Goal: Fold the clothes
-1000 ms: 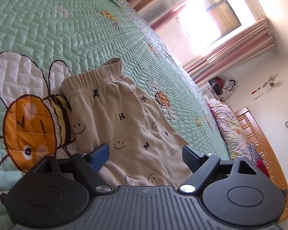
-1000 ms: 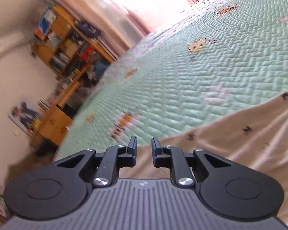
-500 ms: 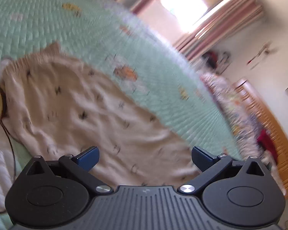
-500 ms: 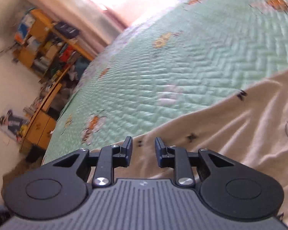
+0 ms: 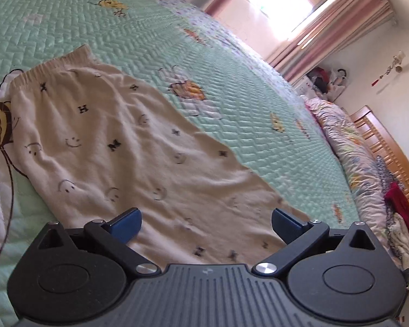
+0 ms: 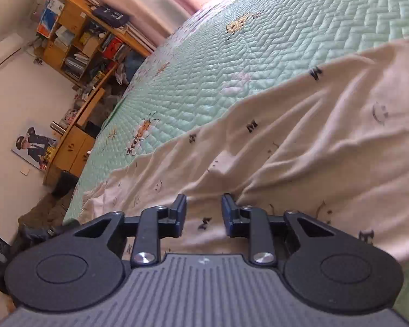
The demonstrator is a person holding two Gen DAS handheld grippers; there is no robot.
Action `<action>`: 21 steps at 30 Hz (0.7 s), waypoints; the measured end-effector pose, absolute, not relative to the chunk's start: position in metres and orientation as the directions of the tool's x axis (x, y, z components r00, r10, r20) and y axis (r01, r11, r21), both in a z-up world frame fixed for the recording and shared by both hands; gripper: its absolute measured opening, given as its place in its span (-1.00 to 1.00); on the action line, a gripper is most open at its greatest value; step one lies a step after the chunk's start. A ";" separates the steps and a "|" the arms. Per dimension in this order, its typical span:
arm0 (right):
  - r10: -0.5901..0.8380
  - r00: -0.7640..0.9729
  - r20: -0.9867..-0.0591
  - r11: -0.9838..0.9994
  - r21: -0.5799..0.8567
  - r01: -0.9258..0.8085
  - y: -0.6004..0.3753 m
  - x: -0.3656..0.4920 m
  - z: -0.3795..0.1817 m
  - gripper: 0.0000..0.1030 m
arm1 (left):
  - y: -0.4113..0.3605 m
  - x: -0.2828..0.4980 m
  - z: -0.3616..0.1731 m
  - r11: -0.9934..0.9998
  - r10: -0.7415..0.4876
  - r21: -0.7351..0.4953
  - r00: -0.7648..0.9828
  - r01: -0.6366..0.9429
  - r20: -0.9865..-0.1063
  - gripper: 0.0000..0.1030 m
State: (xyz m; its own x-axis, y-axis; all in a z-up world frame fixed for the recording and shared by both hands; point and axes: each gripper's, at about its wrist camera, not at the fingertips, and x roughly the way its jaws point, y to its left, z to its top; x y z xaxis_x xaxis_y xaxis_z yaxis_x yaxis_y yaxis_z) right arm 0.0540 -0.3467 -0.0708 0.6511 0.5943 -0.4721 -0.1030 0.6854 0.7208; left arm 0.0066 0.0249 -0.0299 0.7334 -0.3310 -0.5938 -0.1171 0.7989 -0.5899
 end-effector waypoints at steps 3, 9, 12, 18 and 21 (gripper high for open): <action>0.568 0.716 -0.406 0.666 0.738 -0.110 -0.364 0.043 -0.057 -0.40 | 0.011 0.000 -0.015 0.815 -0.325 -0.572 0.748 -0.089 -0.579 0.97; 0.567 0.686 -0.456 0.627 0.779 -0.001 -0.390 0.047 -0.079 -0.38 | -0.032 0.011 -0.016 0.838 -0.370 -0.545 0.702 -0.031 -0.608 0.97; 0.574 0.708 -0.412 0.619 0.784 -0.045 -0.392 0.034 -0.080 -0.37 | -0.048 0.017 -0.030 0.855 -0.376 -0.519 0.662 -0.023 -0.649 0.97; 0.406 0.826 -0.392 0.729 0.683 -0.034 -0.418 0.042 -0.041 0.13 | -0.048 0.024 -0.054 0.862 -0.376 -0.505 0.620 -0.038 -0.689 0.98; 0.365 0.789 -0.494 0.775 0.631 0.037 -0.423 0.072 -0.042 0.16 | -0.052 0.026 -0.054 0.874 -0.364 -0.484 0.612 -0.035 -0.702 0.98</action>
State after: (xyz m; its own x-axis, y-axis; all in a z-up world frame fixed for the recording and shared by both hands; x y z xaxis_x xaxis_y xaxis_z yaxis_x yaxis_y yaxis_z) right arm 0.0724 -0.4233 -0.0424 0.7892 0.3647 -0.4941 0.0366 0.7753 0.6306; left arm 0.0255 -0.0523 -0.0540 0.6121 -0.3641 -0.7020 -0.0354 0.8742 -0.4842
